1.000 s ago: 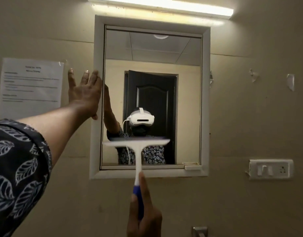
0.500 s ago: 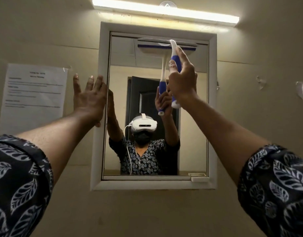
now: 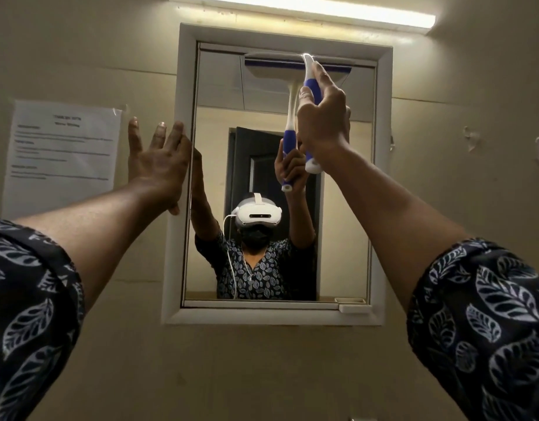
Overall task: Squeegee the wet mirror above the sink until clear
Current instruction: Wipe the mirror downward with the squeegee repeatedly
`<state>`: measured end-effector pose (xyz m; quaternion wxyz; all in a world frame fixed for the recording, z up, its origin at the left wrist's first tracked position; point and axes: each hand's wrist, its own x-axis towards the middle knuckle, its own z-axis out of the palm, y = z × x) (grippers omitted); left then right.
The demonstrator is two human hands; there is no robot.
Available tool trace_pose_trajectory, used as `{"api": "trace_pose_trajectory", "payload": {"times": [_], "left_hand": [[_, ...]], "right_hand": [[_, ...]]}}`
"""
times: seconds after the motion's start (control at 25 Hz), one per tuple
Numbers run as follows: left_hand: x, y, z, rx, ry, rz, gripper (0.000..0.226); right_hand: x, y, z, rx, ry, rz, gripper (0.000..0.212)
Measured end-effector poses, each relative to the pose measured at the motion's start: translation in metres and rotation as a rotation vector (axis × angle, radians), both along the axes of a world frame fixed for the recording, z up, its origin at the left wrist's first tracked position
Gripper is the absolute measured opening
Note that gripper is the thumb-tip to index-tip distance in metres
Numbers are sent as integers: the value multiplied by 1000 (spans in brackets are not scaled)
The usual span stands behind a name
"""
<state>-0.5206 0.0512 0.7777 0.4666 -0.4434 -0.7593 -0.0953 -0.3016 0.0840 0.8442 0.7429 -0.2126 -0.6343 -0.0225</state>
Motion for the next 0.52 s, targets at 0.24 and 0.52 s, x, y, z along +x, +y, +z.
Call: {"api": "trace_pose_trajectory", "payload": {"times": [0.24, 0.52], "left_hand": [[5, -5, -1, -10, -18, -16, 134], [10, -10, -3, -17, -24, -32, 130]], "right_hand": [[4, -8, -56, -41, -11, 30, 48], [13, -25, -216, -163, -87, 60, 47]]}}
